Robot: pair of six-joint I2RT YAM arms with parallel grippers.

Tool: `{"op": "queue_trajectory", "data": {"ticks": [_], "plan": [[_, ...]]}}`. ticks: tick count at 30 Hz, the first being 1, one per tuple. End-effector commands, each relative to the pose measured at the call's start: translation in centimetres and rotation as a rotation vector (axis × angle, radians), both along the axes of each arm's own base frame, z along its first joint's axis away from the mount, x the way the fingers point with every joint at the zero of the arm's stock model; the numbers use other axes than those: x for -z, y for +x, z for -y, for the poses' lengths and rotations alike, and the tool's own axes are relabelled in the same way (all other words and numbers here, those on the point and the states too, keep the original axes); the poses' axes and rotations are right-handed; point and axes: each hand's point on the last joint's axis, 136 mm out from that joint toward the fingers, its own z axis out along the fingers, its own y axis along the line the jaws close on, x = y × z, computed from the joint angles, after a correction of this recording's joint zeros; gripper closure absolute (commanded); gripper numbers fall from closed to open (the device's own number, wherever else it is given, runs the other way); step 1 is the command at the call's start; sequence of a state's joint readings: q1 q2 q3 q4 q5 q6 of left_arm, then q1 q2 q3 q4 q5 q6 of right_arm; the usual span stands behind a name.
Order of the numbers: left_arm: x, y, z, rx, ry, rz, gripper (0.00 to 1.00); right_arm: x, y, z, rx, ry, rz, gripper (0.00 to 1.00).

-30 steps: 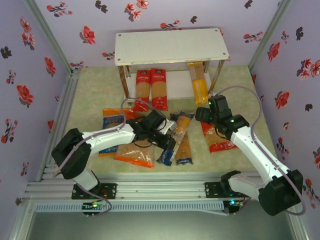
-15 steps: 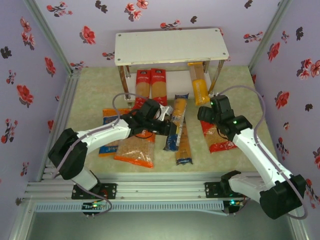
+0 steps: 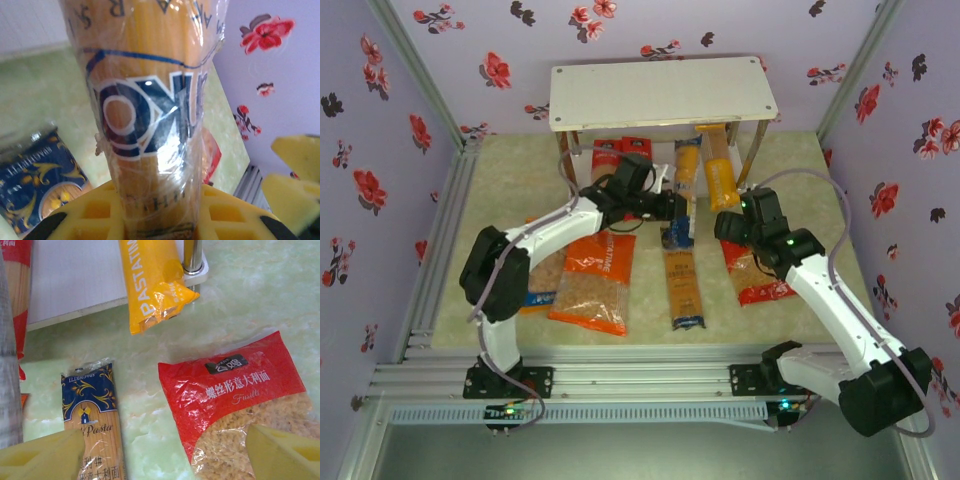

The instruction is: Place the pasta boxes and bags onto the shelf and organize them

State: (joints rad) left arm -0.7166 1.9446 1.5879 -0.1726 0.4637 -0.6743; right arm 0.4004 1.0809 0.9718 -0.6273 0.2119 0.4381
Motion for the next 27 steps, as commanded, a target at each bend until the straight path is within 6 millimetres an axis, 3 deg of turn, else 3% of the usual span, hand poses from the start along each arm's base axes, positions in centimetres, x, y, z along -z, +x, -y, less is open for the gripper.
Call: {"op": "queue_trajectory", "data": {"ticks": [1,7,18,27], "plan": [[-2.3,2.3,1.0,0.003,-0.048,0.079,1.0,-0.8,0.2,-0.3,-0.021,-0.002,0.007,0.16],[-0.4,4.8,1.3,-0.061,0.01,0.079,1.0,-1.0,0.5,-0.6,-0.036,0.011,0.014,0.16],[0.4,9.1,1.8,-0.139,0.044,0.124,1.0,-0.5,1.1,-1.3,-0.062,0.019,0.005,0.15],[0.6,11.9,0.8,-0.19,0.091,0.147,1.0,0.1,1.5,-1.3,-0.063,0.025,-0.004,0.15]]}}
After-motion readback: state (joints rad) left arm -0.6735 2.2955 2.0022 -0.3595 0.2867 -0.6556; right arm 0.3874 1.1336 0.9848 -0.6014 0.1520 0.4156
